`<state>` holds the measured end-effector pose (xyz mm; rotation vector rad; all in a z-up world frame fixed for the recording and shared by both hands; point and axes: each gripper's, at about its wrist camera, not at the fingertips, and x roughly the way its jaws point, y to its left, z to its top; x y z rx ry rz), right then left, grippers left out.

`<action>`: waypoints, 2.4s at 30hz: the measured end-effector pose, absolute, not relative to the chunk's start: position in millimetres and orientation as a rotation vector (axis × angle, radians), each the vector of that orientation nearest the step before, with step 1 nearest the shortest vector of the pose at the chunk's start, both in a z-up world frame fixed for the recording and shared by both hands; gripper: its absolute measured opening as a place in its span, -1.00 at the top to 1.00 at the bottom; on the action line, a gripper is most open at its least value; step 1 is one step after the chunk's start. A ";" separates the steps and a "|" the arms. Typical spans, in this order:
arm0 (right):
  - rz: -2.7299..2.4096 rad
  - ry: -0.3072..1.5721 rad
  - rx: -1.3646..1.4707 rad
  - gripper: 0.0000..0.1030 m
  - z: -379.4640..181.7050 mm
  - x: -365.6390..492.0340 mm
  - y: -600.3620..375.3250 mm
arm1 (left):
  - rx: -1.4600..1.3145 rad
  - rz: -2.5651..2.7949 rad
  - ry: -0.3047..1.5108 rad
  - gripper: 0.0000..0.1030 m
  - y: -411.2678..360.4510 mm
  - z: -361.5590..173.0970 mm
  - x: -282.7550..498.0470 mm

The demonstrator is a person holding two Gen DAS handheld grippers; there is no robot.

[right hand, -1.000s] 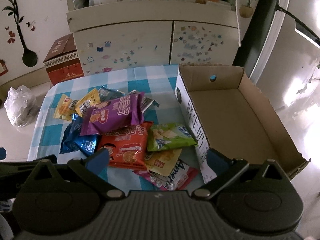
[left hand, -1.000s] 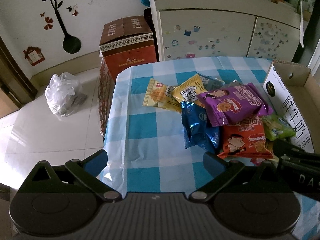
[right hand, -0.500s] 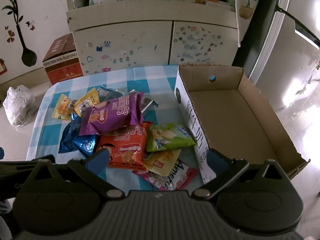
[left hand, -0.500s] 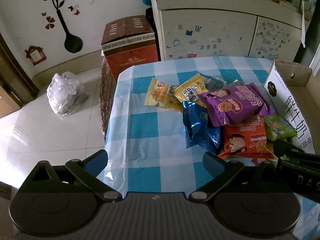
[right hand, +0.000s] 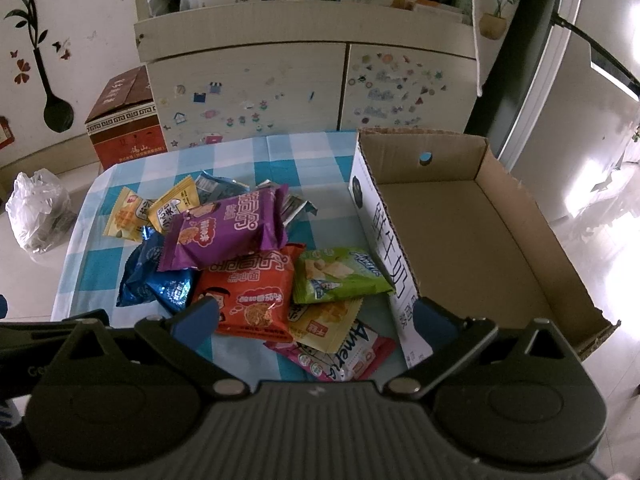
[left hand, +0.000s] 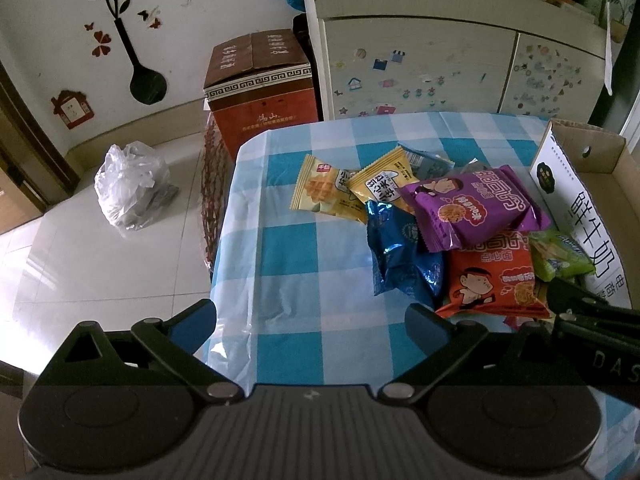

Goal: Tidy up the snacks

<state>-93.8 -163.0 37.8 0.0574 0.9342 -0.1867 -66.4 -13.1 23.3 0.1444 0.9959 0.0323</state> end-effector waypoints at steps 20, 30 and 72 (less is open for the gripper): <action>-0.168 0.913 0.069 -0.99 38.3 -90.1 -165.6 | 0.110 0.025 0.980 -0.92 -14.1 30.8 -62.7; -0.071 0.876 0.178 -0.96 52.1 -94.4 -188.3 | -0.019 -0.053 0.957 -0.92 1.3 44.6 -54.7; 0.300 0.892 0.273 0.71 2.0 -38.8 -187.6 | -0.213 -0.044 1.111 -0.95 9.7 -16.2 45.0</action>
